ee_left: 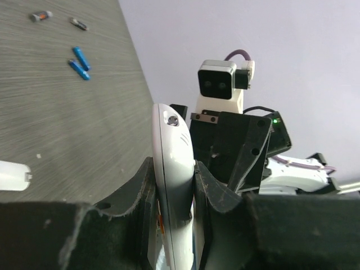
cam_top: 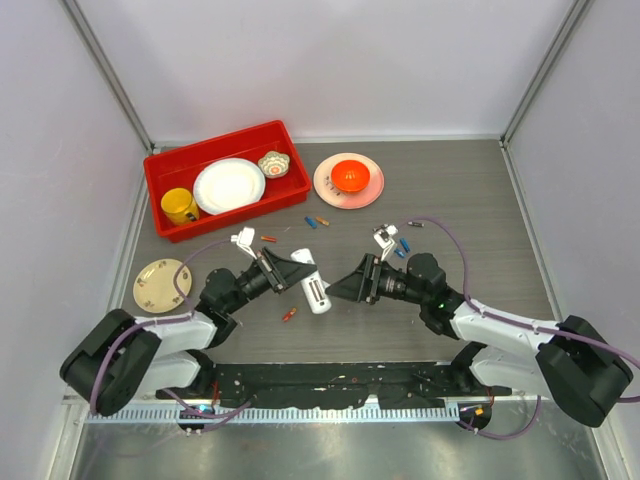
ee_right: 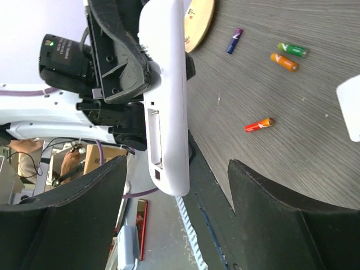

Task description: Load the batteries into the remote control

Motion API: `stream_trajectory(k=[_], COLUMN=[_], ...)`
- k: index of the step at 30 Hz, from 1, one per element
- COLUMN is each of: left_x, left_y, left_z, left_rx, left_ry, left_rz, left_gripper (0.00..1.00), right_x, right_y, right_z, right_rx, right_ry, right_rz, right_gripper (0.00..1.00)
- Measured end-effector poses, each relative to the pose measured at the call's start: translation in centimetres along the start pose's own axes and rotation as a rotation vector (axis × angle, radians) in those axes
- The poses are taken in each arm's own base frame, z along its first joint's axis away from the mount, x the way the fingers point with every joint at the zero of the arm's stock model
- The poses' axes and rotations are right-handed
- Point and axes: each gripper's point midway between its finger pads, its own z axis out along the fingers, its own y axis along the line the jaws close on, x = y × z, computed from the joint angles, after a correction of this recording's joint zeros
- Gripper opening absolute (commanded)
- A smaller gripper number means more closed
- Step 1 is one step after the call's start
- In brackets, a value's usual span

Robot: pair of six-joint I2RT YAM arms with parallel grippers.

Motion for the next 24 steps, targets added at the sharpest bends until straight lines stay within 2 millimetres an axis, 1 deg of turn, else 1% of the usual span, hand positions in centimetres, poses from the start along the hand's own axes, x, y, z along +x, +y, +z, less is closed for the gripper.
stream_trajectory(k=[3,4,9,10,15,16,20,22,23,24], left_x=[0.2,0.3,0.8,0.9,1.2,1.2,1.3,1.4,1.4,1.5], left_y=[-0.6,-0.8,-0.3,-0.2,-0.3,-0.4,-0.8,-0.9,-0.9,-0.9], left_z=[0.5,0.6,1.3,1.3,1.4,1.4,1.3,1.3,1.3,1.3], left_rx=[0.037,0.045,0.040,0.038,0.046,0.048,0.065,0.069,0.070,0.071], left_ry=[0.025,0.031,0.067,0.073,0.094,0.097,0.108,0.113,0.114,0.116], left_rz=[-0.024,-0.033,-0.077,-0.086,-0.100,-0.102,-0.097,-0.096,-0.096,-0.096], left_gripper=[0.01,0.00,0.00,0.00,0.00,0.01,0.02,0.03,0.04,0.05], right_x=[0.1,0.2,0.5,0.6,0.9,1.0,1.4,1.4,1.4,1.4], right_y=[0.7,0.7,0.8,0.7,0.5,0.4,0.5,0.7,0.9,1.1], right_z=[0.1,0.1,0.2,0.2,0.7,0.8,1.2,1.4,1.5,1.6], right_rx=[-0.024,-0.025,-0.027,-0.026,-0.033,-0.035,-0.055,-0.073,-0.085,-0.100], right_ry=[0.002,0.006,0.016,0.017,0.036,0.040,0.059,0.064,0.065,0.068], right_rz=[-0.012,-0.014,-0.021,-0.020,-0.005,0.001,0.022,0.032,0.034,0.040], right_gripper=[0.77,0.76,0.68,0.65,0.55,0.51,0.47,0.43,0.40,0.35])
